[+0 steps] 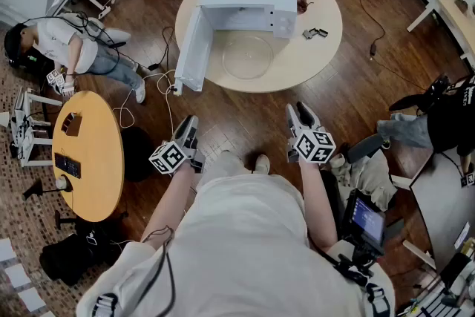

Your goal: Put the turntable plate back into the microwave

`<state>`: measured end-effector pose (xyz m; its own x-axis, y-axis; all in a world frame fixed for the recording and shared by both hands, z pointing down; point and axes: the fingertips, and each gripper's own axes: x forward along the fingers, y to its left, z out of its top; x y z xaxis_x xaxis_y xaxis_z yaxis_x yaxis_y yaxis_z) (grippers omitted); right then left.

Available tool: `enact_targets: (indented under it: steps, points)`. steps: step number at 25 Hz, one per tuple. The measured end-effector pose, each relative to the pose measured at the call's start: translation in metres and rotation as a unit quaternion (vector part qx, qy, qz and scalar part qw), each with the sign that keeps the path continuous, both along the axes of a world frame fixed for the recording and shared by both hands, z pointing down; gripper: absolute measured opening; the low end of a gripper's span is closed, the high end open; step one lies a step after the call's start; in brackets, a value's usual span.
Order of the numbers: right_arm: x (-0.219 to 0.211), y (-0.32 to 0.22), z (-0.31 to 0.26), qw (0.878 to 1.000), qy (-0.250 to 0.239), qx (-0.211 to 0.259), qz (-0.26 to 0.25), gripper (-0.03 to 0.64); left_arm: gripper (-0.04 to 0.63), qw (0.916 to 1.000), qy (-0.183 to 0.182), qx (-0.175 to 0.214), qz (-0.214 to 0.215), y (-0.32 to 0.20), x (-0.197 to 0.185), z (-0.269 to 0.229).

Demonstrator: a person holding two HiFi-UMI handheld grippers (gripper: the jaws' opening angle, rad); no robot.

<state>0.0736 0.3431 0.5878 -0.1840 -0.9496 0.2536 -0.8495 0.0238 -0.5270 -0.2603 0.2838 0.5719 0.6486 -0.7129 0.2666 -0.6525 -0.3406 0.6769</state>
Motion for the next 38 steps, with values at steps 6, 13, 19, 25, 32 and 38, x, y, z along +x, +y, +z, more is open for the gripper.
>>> enact_targets:
  steps: [6,13,19,25,32,38]
  points:
    - [0.002,0.001,0.015,1.000,0.000,-0.017,0.007,0.140,0.089,0.9999,-0.001,-0.010,0.008,-0.006,0.002,0.009]
    - [0.002,0.001,0.030,0.999,0.003,-0.043,0.011,0.140,0.089,0.9994,0.003,-0.026,0.022,-0.022,0.010,0.022]
    - [0.003,-0.018,0.031,0.998,0.011,-0.055,0.013,0.140,0.089,0.9976,0.009,-0.034,0.060,-0.051,0.032,0.027]
    - [0.008,-0.046,0.025,0.998,0.020,-0.065,0.020,0.140,0.089,0.9956,0.012,-0.036,0.085,-0.087,0.049,0.025]
    - [0.010,-0.081,0.023,0.996,0.030,-0.075,0.032,0.140,0.091,0.9933,-0.008,-0.023,0.113,-0.129,0.060,0.027]
    - [0.006,-0.104,0.022,0.995,0.037,-0.081,0.042,0.140,0.092,0.9930,-0.023,-0.005,0.115,-0.163,0.063,0.026]
